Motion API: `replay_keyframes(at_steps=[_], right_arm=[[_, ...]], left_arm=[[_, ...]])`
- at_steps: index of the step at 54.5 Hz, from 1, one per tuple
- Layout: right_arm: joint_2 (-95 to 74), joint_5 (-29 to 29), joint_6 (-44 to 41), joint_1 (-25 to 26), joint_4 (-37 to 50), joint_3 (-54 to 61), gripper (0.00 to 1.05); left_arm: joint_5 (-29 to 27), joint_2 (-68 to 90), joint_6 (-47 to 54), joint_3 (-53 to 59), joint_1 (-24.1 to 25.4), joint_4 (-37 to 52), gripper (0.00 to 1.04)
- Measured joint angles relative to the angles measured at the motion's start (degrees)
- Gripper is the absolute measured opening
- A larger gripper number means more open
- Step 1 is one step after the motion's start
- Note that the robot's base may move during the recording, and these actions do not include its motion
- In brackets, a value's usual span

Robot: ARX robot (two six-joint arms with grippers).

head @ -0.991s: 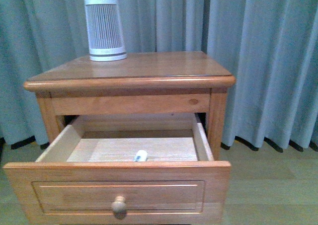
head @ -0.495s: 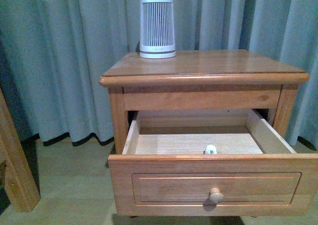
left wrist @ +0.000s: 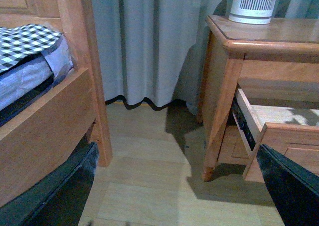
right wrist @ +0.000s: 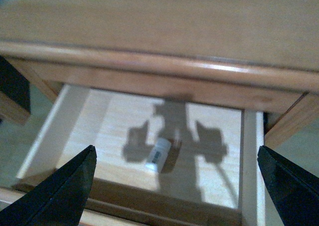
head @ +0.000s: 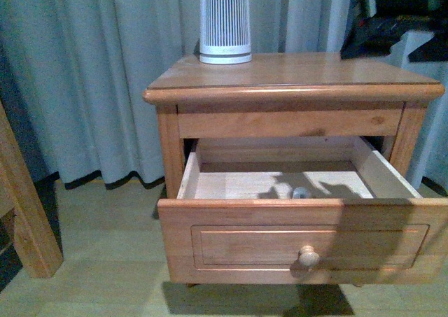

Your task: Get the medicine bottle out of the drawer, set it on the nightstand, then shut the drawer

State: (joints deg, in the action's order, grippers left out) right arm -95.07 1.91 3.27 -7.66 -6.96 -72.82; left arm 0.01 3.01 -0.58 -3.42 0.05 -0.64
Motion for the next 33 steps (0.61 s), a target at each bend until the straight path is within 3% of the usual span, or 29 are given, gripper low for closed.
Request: replay_keyframes(at_steps=[15, 33], right_arm=[[-25.07, -5.99, 1.77, -2.78, -7.28, -15.89, 0.98], [-39.89, -6.82, 3.41, -4.79, -12.44, -29.92, 0.98]], left_arm=[[0.00, 0.00, 0.00, 0.00, 0.00, 0.00, 0.98], [0.00, 0.00, 0.02, 0.00, 0.00, 0.00, 0.98]])
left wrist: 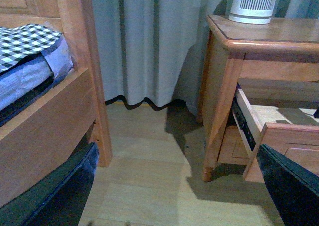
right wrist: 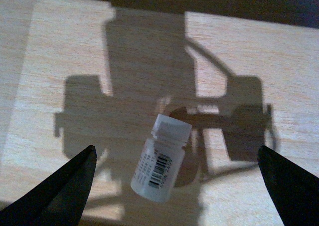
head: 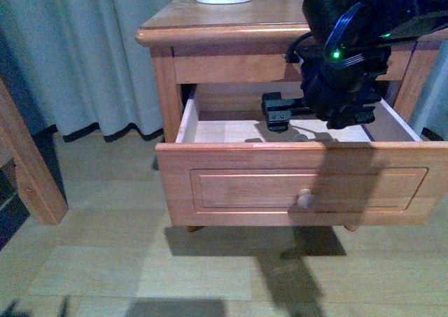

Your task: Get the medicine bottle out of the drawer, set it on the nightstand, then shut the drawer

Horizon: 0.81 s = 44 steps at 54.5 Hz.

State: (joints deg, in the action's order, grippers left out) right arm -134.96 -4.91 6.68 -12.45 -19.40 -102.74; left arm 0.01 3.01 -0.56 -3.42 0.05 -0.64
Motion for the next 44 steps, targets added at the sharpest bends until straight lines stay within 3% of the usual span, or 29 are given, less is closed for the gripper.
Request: replay_keyframes(at_steps=[13, 36, 44], right_arm=[[-6.91, -0.20, 0.55, -0.59, -2.32, -5.88, 0.97], [-7.04, -0.04, 0.63, -1.70, 0.59, -4.13, 0.33], [-3.50, 2.71, -0.31, -2.32, 3.63, 0.77, 0.30]], left_arm=[[0.00, 0.00, 0.00, 0.00, 0.00, 0.00, 0.98], [0.00, 0.00, 0.00, 0.00, 0.00, 0.00, 0.98], [0.02, 0.00, 0.00, 0.00, 0.00, 0.00, 0.98]])
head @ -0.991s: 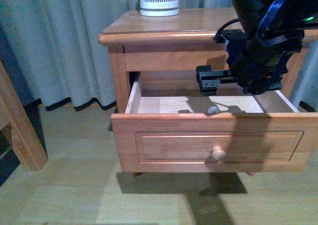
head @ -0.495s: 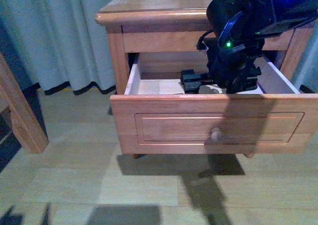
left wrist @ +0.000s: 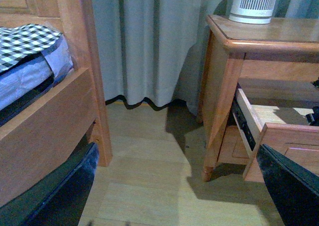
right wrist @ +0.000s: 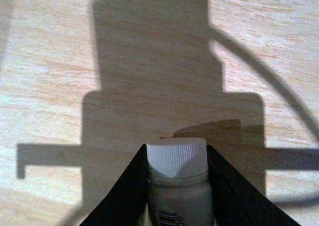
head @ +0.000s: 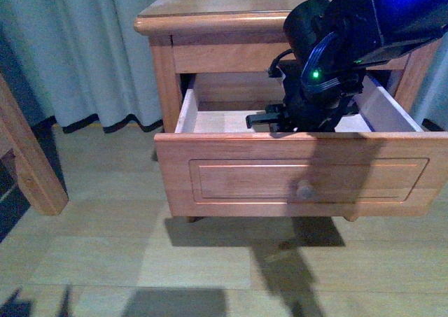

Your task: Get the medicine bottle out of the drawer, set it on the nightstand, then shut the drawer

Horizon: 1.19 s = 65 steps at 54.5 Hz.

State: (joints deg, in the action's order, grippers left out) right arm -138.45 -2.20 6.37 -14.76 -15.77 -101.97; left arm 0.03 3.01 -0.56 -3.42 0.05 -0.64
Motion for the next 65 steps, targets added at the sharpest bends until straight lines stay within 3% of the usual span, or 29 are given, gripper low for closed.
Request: replay_keyframes(at_steps=[13, 23, 34, 47, 52, 55, 58, 61, 65], right_arm=[[11.50, 3.61, -2.95, -1.42, 7.37, 8.81, 0.30], [20.02, 5.40, -5.35, -1.62, 8.20, 6.32, 0.30], [19.08, 2.43, -8.66, -1.03, 7.39, -6.56, 0.30], [3.50, -3.02, -14.23, 1.40, 0.96, -33.94, 0.31], [-5.25, -4.63, -17.11, 2.16, -3.28, -46.45, 0.45], [-7.52, -5.03, -17.51, 2.32, -4.13, -49.09, 0.50], [-11.39, -6.01, -19.41, 2.58, -4.42, -53.40, 0.61], [-13.57, -6.51, -19.52, 2.62, -2.91, -56.22, 0.74], [-11.43, -5.57, -19.37, 2.62, 4.85, -51.80, 0.85]], left_arm=[[-0.02, 0.00, 0.00, 0.00, 0.00, 0.00, 0.98], [0.00, 0.00, 0.00, 0.00, 0.00, 0.00, 0.98], [-0.02, 0.00, 0.00, 0.00, 0.00, 0.00, 0.98], [-0.02, 0.00, -0.02, 0.00, 0.00, 0.00, 0.98], [-0.02, 0.00, 0.00, 0.00, 0.00, 0.00, 0.98], [-0.02, 0.00, 0.00, 0.00, 0.00, 0.00, 0.98], [0.00, 0.00, 0.00, 0.00, 0.00, 0.00, 0.98], [-0.02, 0.00, 0.00, 0.00, 0.00, 0.00, 0.98], [-0.02, 0.00, 0.00, 0.00, 0.00, 0.00, 0.98]])
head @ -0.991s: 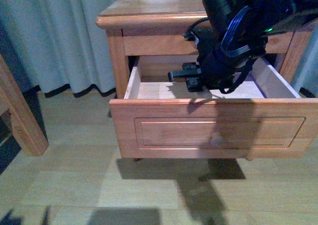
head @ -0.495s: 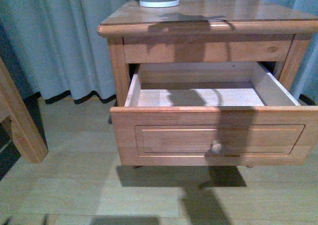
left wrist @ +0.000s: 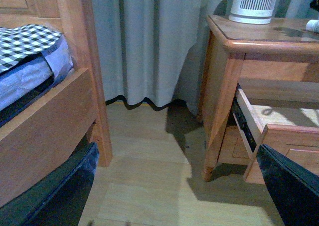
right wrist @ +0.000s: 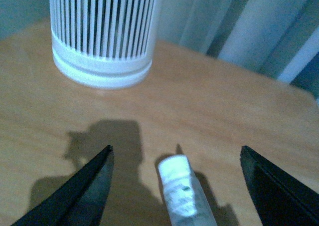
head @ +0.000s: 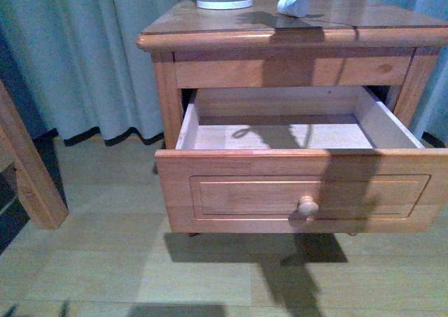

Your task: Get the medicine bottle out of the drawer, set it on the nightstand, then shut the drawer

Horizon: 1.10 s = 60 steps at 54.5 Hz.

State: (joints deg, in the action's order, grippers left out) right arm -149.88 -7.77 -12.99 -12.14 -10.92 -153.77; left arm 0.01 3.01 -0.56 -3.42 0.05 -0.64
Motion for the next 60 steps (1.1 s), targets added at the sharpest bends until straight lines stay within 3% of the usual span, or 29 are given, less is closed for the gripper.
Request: replay_keyframes(at_steps=[4, 8, 24, 29, 39, 43, 53, 60], right_arm=[[10.23, 1.99, 1.42, -0.37, 11.02, 14.53, 0.99], [25.75, 4.85, 3.65, -1.40, 19.87, 31.82, 0.98], [64.46, 10.14, 14.62, -1.92, 28.41, 80.96, 0.97], [72.35, 9.20, 16.33, -1.42, 28.83, 97.39, 0.81], [78.23, 7.72, 20.83, -1.57, 29.88, 118.79, 0.52], [73.44, 4.76, 21.27, -2.58, 38.99, 129.35, 0.33], [54.75, -0.37, 19.10, -1.99, 65.05, 134.27, 0.03], [40.50, -0.92, 15.43, 0.02, 79.69, 130.20, 0.03]], left_arm=[[0.00, 0.00, -0.02, 0.00, 0.00, 0.00, 0.98], [0.00, 0.00, 0.00, 0.00, 0.00, 0.00, 0.98], [0.02, 0.00, 0.00, 0.00, 0.00, 0.00, 0.98], [0.00, 0.00, 0.00, 0.00, 0.00, 0.00, 0.98], [0.00, 0.00, 0.00, 0.00, 0.00, 0.00, 0.98], [0.00, 0.00, 0.00, 0.00, 0.00, 0.00, 0.98], [0.00, 0.00, -0.02, 0.00, 0.00, 0.00, 0.98], [0.00, 0.00, -0.02, 0.00, 0.00, 0.00, 0.98]])
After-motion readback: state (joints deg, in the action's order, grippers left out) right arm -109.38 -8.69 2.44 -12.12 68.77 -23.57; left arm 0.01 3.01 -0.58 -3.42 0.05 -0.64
